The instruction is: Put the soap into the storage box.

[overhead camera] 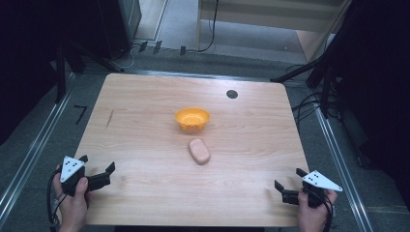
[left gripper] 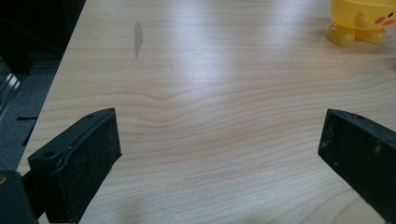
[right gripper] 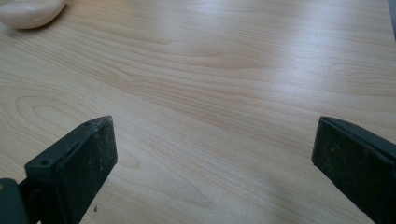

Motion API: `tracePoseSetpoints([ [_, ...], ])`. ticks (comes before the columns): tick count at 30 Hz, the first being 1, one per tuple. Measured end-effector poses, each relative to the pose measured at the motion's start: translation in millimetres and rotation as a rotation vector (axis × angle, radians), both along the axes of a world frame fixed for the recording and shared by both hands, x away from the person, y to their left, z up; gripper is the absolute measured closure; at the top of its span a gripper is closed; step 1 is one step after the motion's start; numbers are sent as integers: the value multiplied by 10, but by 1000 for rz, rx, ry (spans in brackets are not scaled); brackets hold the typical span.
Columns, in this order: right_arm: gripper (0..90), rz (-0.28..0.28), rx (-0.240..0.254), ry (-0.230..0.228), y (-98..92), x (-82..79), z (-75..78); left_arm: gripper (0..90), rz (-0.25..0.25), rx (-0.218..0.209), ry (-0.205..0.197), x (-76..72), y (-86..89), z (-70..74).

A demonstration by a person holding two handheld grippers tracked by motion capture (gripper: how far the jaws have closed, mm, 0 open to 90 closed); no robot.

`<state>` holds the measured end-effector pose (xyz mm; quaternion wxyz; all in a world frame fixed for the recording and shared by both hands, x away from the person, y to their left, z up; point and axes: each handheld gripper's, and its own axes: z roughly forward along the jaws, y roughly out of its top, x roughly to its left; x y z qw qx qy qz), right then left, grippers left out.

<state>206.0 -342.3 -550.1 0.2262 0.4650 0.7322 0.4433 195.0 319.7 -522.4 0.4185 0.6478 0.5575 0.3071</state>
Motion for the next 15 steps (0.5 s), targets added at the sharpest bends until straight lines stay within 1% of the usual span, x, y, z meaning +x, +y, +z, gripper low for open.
tracePoseSetpoints([
  [8, 1, 13, -12, 11, 29, -4, 1, 0, -8, 1, -4, -6, -1, 1],
  [11, 1, 24, -4, 34, 41, 15, 0, 0, -8, -2, 0, -1, 4, 1],
  [14, 1, 46, -16, 55, 83, 27, 24, 0, -5, -8, 1, 3, 5, 0],
  [15, 1, 46, -16, 55, 83, 27, 24, 0, -5, -8, 1, 4, 5, 0],
])
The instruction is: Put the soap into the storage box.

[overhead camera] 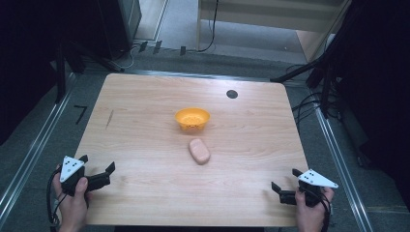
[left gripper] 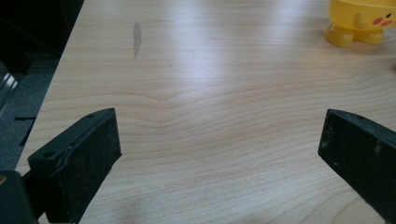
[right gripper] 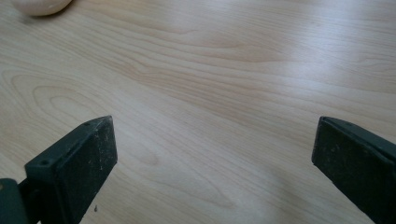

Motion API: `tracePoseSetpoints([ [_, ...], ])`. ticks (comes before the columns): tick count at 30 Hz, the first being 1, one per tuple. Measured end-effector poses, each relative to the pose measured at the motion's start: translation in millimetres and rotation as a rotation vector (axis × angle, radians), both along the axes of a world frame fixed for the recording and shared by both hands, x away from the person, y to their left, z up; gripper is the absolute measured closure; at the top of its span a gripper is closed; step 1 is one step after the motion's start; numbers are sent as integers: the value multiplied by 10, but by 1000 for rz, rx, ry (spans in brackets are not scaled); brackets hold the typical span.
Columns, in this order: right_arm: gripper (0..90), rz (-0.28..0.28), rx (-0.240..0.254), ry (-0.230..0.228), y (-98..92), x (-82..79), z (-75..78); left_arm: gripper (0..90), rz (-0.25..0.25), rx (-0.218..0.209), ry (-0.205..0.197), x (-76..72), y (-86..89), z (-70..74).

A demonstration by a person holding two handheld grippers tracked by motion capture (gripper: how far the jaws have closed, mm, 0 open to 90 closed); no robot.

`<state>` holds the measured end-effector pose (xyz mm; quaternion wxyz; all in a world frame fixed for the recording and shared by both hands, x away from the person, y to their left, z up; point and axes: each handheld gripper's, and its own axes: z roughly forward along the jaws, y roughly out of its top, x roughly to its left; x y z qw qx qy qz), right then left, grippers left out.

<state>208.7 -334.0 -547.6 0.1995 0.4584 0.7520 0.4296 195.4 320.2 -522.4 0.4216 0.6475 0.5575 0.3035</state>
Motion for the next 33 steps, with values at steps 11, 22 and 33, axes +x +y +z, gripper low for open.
tracePoseSetpoints([
  [11, 15, 119, -145, 75, 335, 146, 188, 0, -6, 3, -3, 12, -2, -2],
  [22, 45, 163, -222, 164, 702, 386, 270, 0, -18, 14, -11, 2, -13, -1],
  [33, 53, 193, -252, 213, 1055, 667, 372, 0, -19, 16, -11, -13, -12, 1],
])
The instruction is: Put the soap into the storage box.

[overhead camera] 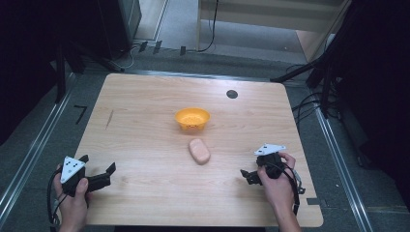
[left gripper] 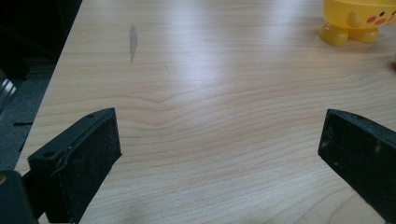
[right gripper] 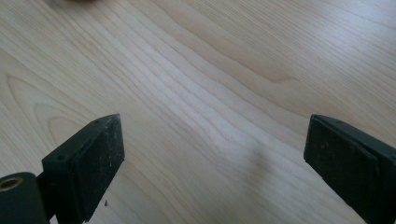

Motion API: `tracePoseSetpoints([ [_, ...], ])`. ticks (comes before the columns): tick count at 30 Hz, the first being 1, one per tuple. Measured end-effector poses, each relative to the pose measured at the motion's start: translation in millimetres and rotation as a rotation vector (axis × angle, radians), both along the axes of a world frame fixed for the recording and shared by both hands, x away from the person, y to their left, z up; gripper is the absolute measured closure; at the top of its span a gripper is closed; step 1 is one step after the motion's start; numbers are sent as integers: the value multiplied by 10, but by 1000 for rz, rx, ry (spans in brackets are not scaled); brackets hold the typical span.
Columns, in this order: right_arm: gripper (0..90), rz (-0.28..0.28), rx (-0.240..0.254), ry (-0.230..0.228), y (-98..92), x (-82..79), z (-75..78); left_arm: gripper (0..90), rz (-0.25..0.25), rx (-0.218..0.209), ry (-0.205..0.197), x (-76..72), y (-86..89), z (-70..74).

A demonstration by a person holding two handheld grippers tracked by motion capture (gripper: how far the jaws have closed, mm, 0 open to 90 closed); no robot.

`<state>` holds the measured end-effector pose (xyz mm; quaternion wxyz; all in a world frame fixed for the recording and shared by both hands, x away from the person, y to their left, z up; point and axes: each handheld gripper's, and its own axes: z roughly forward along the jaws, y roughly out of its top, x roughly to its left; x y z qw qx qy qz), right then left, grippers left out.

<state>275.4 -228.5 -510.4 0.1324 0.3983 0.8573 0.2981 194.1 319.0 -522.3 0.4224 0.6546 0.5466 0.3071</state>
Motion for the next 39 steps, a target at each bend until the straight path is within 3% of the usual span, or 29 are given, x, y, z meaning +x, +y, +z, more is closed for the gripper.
tracePoseSetpoints([
  [9, 57, 30, 0, 30, 269, 138, 50, 0, -2, 3, 5, 9, -1, -1],
  [23, 81, 76, -50, 71, 643, 426, 84, 0, -3, 0, 6, 13, 1, -3],
  [39, 112, 125, -90, 104, 1120, 616, 194, 0, -5, -10, 9, 13, 11, -2],
])
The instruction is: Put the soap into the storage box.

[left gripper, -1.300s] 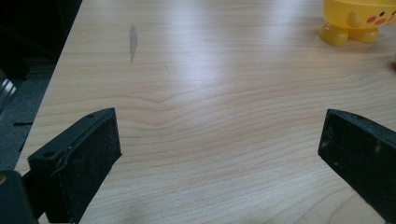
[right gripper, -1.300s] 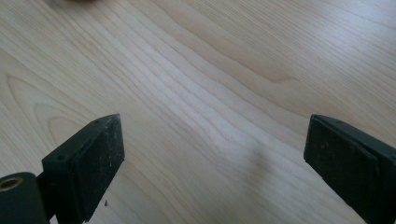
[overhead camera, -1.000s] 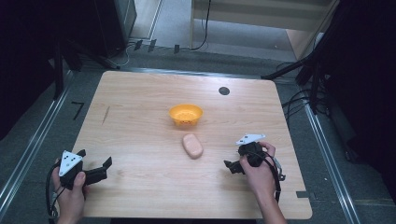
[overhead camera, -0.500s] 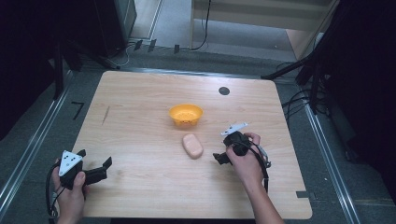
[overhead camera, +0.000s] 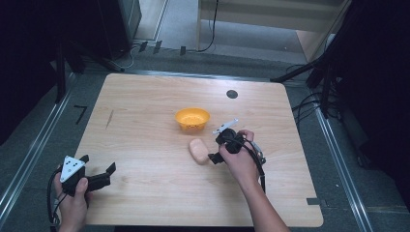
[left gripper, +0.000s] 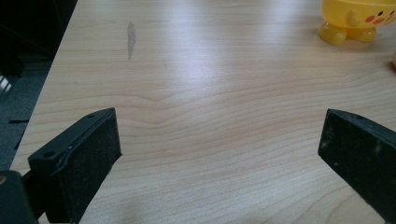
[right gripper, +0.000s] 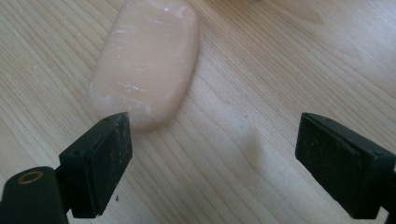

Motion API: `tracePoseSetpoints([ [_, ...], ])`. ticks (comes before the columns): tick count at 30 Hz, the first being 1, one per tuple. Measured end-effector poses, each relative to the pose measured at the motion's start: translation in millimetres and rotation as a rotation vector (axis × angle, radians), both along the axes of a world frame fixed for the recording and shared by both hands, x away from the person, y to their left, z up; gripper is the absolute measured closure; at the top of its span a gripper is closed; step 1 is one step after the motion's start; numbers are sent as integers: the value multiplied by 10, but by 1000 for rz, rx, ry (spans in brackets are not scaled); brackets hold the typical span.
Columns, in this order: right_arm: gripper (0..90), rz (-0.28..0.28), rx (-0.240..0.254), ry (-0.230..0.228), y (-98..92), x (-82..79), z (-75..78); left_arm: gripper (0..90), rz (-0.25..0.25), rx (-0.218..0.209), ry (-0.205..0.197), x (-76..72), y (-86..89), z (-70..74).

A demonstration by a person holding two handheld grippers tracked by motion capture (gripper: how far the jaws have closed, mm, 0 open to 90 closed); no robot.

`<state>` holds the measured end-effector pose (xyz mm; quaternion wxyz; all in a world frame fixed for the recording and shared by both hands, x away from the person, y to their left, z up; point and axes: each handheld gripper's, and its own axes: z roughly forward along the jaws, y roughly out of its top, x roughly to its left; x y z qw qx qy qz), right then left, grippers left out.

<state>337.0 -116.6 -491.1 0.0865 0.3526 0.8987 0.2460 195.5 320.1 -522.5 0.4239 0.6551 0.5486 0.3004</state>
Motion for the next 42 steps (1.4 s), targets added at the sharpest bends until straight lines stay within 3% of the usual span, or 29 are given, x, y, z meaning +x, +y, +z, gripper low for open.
tracePoseSetpoints([
  [31, 106, 34, -14, 58, 543, 137, -34, 0, -5, -4, 2, 4, 4, -1],
  [42, 128, 44, -55, 79, 656, 177, -98, 0, -4, -11, 4, 5, 9, -1],
])
